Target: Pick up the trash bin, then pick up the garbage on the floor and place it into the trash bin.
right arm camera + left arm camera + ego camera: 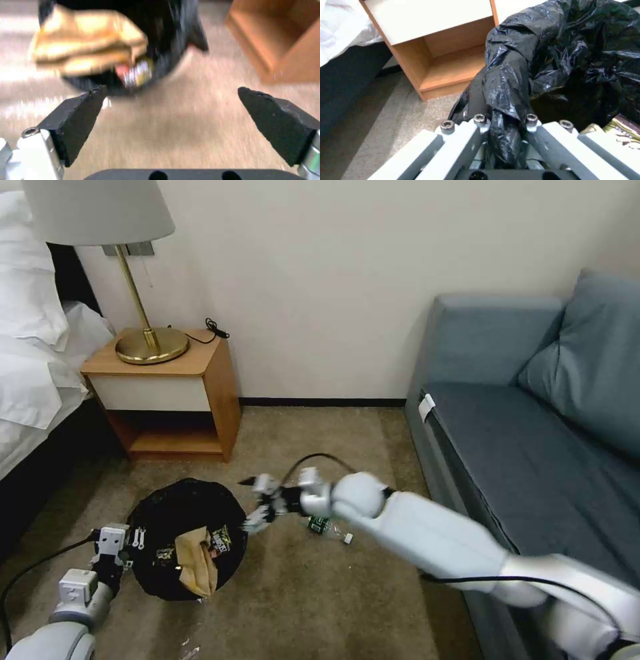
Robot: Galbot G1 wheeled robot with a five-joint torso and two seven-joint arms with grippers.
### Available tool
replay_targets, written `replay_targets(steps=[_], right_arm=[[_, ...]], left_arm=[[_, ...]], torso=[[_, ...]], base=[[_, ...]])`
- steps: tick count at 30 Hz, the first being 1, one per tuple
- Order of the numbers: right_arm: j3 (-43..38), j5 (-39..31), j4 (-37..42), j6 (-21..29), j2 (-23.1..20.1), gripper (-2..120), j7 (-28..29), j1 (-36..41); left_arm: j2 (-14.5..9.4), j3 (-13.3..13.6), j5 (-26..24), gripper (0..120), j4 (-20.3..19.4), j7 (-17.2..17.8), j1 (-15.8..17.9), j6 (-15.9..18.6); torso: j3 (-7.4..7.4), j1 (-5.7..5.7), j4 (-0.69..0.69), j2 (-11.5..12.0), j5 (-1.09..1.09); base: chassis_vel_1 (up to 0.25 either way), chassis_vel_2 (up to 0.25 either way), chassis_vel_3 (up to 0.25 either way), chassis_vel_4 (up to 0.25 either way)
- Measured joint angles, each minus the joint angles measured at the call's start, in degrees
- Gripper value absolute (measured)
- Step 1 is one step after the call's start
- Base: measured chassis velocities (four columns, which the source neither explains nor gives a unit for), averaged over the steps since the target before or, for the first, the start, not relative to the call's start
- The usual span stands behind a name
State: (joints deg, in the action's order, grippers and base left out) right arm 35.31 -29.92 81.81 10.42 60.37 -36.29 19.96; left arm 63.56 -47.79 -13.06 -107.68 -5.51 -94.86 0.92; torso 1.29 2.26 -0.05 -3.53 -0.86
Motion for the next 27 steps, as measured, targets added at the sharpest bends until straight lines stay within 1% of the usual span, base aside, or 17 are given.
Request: replay_targets(steps=[4, 6, 7, 8, 9, 10, 11, 13, 14, 15, 17, 18, 19, 20, 21, 23, 27], right_arm=[[-0.5, 2.2, -2.7, -0.5, -0.8, 100, -2.4, -0.1], [-1.3, 6.5, -9.0, -1.9, 0.2, 100, -5.2, -0.1], [-1.3, 6.5, -9.0, -1.9, 0.2, 100, -5.2, -0.1], [-1.8, 8.1, -11.7, -2.5, 1.2, 100, -5.8, -0.1], [-2.5, 10.2, -15.7, -3.2, 3.1, 100, -6.4, -0.1], [-3.4, 12.3, -19.4, -3.9, 5.4, 100, -6.7, 0.0], [-3.4, 12.3, -19.4, -3.9, 5.4, 100, -6.7, 0.0], [-4.7, 15.7, -24.4, -5.1, 8.4, 100, -7.1, 0.1], [-4.7, 15.7, -24.4, -5.1, 8.4, 100, -7.1, 0.1], [-5.7, 18.5, -28.2, -6.2, 10.6, 100, -7.3, 0.2], [-6.0, 19.3, -29.3, -6.5, 11.2, 100, -7.3, 0.3], [-6.9, 21.1, -32.8, -7.2, 12.8, 100, -7.1, 0.5], [-7.6, 22.3, -35.0, -7.8, 13.8, 100, -6.8, 0.7], [-7.6, 22.3, -35.0, -7.8, 13.8, 100, -6.8, 0.7], [-8.8, 23.7, -38.1, -8.5, 14.9, 100, -6.5, 0.7], [-9.1, 24.1, -38.8, -8.6, 15.2, 100, -6.4, 0.7], [-11.0, 26.3, -43.0, -10.1, 16.8, 100, -5.8, 0.7]], left_arm=[[0.1, 0.3, 0.5, 3, 0.1, 0.2, 0.3, 0.0], [0.4, 1.0, 0.9, 3, -0.7, 0.6, 0.5, 0.6], [0.4, 1.0, 0.9, 3, -0.7, 0.6, 0.5, 0.6], [0.4, 1.2, 1.1, 3, -1.0, 0.7, 0.5, 0.8], [0.4, 1.5, 1.5, 3, -1.5, 0.9, 0.5, 1.3], [0.3, 1.7, 1.6, 3, -2.2, 1.0, 0.3, 1.7], [0.3, 1.7, 1.6, 3, -2.2, 1.0, 0.3, 1.7], [0.1, 1.7, 1.5, 3, -3.2, 1.2, 0.0, 2.2], [0.1, 1.7, 1.5, 3, -3.2, 1.2, 0.0, 2.2], [-0.1, 1.7, 1.5, 3, -3.5, 1.2, -0.4, 2.4], [-0.2, 1.6, 1.5, 3, -3.5, 1.2, -0.5, 2.4], [-0.2, 1.3, 1.5, 3, -3.4, 1.2, -0.8, 2.4], [-0.1, 1.2, 1.6, 3, -3.2, 1.1, -1.0, 2.2], [-0.1, 1.2, 1.6, 3, -3.2, 1.1, -1.0, 2.2], [-0.1, 1.1, 1.7, 3, -2.9, 1.0, -1.1, 2.0], [-0.1, 1.1, 1.7, 3, -2.8, 0.9, -1.2, 1.9], [-0.1, 1.0, 1.7, 3, -2.7, 0.8, -1.3, 1.7]], torso=[[0.00, 0.00, 0.03, 0.0, -0.01], [0.00, 0.00, 0.02, 0.0, -0.02], [0.00, 0.00, 0.02, 0.0, -0.02], [0.00, 0.00, 0.02, 0.0, -0.02], [0.00, 0.01, 0.01, 0.0, -0.03], [0.01, 0.00, 0.03, 0.0, -0.02], [0.01, 0.00, 0.03, 0.0, -0.02], [0.01, 0.00, 0.06, 0.0, 0.01], [0.01, 0.00, 0.06, 0.0, 0.01], [0.00, 0.00, 0.07, 0.0, -0.02], [0.00, 0.00, 0.06, 0.0, -0.03], [0.00, 0.00, 0.03, 0.0, -0.03], [0.00, 0.00, 0.03, 0.0, -0.02], [0.00, 0.00, 0.03, 0.0, -0.02], [0.01, 0.00, 0.04, 0.0, -0.02], [0.01, 0.00, 0.04, 0.0, -0.03], [0.00, 0.00, 0.03, 0.0, -0.03]], base=[[0.000, 0.000, 0.000, 0.000], [0.000, 0.000, 0.000, 0.000], [0.000, 0.000, 0.000, 0.000], [0.000, 0.000, 0.000, 0.000], [0.000, 0.000, 0.000, 0.000], [0.000, 0.000, 0.000, 0.000], [0.000, 0.000, 0.000, 0.000], [0.000, 0.000, 0.000, 0.000], [0.000, 0.000, 0.000, 0.000], [0.000, 0.000, 0.000, 0.000], [0.000, 0.000, 0.000, 0.000], [0.000, 0.000, 0.000, 0.000], [0.000, 0.000, 0.000, 0.000], [0.000, 0.000, 0.000, 0.000], [0.000, 0.000, 0.000, 0.000], [0.000, 0.000, 0.000, 0.000], [0.000, 0.000, 0.000, 0.000]])
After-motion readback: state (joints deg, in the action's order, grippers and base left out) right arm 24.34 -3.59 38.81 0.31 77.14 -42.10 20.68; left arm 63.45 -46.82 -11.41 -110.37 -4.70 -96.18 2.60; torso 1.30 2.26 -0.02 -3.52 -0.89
